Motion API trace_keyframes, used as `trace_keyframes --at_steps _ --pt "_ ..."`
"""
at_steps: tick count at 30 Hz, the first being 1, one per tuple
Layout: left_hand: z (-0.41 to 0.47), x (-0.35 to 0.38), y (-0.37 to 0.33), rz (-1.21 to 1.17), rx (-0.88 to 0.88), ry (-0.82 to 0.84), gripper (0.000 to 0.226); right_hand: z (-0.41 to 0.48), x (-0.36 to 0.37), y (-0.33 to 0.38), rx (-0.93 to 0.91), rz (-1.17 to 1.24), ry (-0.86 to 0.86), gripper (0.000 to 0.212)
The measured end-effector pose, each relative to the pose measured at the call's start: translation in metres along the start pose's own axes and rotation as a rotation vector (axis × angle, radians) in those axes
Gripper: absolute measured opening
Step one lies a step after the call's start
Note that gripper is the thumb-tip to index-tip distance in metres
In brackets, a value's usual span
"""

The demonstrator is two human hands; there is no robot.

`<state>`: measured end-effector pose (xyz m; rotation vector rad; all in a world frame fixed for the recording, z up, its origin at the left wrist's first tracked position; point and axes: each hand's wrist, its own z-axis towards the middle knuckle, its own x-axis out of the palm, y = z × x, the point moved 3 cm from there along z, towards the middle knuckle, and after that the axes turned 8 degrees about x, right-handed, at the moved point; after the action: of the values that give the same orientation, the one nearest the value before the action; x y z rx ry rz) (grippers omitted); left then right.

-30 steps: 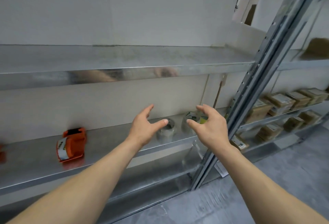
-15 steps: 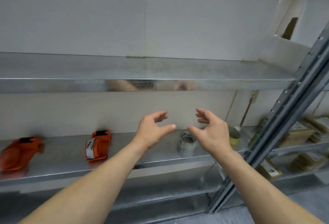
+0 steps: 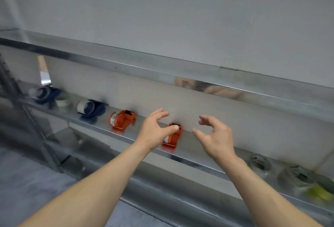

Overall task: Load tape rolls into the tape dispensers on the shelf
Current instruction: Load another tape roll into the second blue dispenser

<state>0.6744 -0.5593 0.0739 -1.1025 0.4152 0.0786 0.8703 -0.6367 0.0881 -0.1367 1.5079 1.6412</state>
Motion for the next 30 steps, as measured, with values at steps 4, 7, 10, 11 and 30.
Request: trace_keyframes --at_steps 4,7,10,11,30 --pt "-0.011 -0.053 0.016 -0.012 -0.078 -0.055 0.093 -0.002 0.037 0.039 -0.077 0.021 0.068 0.073" --pt "-0.014 -0.091 0.031 -0.096 -0.122 -0.102 0.096 0.0 0.068 0.066 -0.075 0.024 0.086 0.054" --pt "-0.01 -0.131 0.052 -0.02 -0.087 -0.122 0.077 -0.004 0.105 0.096 -0.121 -0.003 0.097 0.063" --pt "-0.008 -0.146 0.06 -0.007 -0.08 -0.117 0.073 -0.004 0.118 0.107 -0.129 -0.008 0.096 0.058" --pt "0.049 -0.351 0.194 0.001 -0.144 -0.073 0.072 0.018 0.349 0.244 -0.072 -0.045 0.19 0.057"
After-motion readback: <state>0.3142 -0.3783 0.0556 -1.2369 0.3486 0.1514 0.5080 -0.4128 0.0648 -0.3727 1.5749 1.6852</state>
